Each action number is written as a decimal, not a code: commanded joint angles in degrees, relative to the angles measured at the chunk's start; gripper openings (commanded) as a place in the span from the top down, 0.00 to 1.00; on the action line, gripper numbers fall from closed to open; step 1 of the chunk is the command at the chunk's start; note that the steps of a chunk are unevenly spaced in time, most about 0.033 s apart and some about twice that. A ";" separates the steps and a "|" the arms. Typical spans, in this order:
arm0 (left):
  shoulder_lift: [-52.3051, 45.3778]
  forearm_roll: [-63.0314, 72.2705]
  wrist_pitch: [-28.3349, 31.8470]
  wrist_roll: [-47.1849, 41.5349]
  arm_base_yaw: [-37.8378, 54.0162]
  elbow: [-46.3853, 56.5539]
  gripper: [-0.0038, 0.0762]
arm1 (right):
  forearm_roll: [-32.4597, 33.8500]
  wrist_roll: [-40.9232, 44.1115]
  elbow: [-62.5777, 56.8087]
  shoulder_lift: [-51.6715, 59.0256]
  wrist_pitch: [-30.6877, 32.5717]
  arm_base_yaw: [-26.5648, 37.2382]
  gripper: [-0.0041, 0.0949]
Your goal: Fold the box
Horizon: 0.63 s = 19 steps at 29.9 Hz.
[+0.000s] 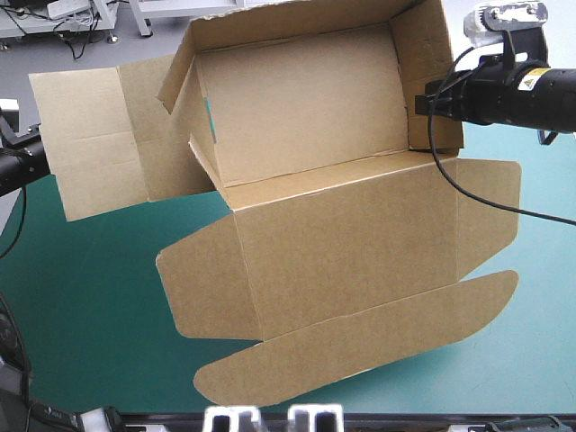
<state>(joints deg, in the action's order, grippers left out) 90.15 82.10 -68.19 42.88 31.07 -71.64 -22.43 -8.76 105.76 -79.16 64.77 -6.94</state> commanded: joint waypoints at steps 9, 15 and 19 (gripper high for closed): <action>-7.55 2.54 -6.18 -1.30 -6.54 -1.75 0.52 | -4.13 0.98 1.86 -4.28 -5.30 0.10 0.97; -9.26 2.76 -6.18 -1.55 -9.29 -1.75 0.52 | -5.25 0.98 1.86 -6.44 -6.63 0.10 0.97; -10.06 2.76 -6.18 -1.55 -10.91 -1.75 0.52 | -5.07 0.75 1.86 -7.44 -6.87 0.10 0.97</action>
<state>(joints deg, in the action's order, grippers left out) 82.80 80.21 -69.13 41.69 21.33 -71.64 -24.46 -8.58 105.76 -88.16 62.29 -6.94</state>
